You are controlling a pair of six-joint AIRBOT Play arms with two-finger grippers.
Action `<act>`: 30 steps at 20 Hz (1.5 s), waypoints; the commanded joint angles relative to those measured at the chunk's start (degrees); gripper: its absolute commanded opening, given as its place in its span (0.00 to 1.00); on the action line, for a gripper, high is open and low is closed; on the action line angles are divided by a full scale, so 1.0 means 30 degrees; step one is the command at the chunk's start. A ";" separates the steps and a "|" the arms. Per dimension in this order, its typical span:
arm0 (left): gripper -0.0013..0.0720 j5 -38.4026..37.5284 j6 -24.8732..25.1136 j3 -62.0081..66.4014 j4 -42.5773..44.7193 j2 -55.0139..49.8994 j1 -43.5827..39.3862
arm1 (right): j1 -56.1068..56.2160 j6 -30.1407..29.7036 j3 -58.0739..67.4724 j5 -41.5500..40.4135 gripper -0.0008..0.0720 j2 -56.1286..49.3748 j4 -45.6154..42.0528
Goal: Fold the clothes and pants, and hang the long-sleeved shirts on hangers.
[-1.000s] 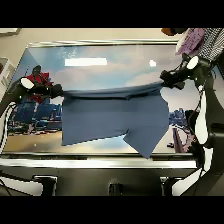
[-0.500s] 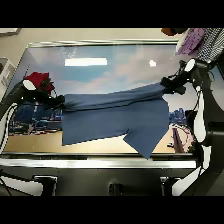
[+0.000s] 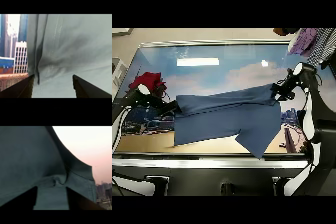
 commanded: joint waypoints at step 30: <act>0.76 0.1297 -0.1392 -1.1839 -0.3075 1.1795 0.4561 | -0.5712 -0.7898 -2.5835 -0.5472 0.57 1.2371 1.0142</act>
